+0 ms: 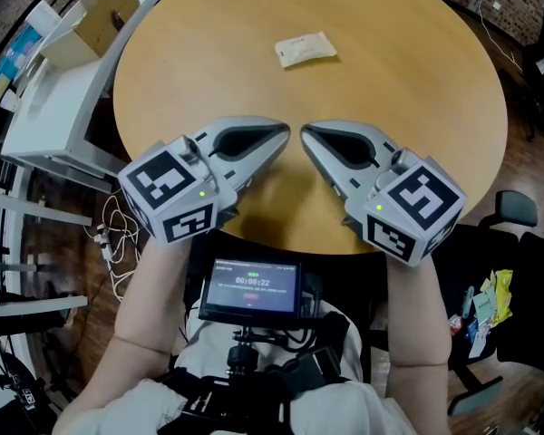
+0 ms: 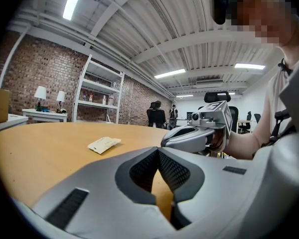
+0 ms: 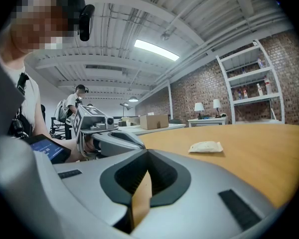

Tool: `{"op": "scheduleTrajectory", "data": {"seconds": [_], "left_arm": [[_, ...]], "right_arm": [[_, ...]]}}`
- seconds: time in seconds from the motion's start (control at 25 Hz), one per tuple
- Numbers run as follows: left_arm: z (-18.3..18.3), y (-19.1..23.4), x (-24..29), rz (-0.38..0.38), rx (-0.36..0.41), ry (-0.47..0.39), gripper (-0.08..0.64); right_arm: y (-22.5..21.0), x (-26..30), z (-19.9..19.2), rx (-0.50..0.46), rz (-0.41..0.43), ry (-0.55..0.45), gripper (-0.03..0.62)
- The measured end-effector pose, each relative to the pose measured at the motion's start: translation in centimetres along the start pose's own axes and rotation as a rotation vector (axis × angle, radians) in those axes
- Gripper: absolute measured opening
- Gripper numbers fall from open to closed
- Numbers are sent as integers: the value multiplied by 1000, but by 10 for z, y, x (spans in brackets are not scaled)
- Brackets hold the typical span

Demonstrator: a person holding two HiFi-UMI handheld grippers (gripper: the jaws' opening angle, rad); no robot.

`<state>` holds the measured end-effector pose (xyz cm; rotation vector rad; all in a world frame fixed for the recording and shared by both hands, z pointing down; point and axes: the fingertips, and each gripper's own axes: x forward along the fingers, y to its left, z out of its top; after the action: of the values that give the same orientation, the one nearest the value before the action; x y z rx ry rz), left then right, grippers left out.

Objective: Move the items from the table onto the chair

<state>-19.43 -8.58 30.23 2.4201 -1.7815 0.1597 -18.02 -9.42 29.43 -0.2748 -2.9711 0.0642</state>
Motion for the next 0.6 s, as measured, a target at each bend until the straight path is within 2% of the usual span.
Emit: {"op": "scheduleTrajectory", "data": {"seconds": [0.6], "left_arm": [[-1,-1,5,5,5,-6,8]], "right_arm": [[-3,-2,-2,-4,1,0,0]]}}
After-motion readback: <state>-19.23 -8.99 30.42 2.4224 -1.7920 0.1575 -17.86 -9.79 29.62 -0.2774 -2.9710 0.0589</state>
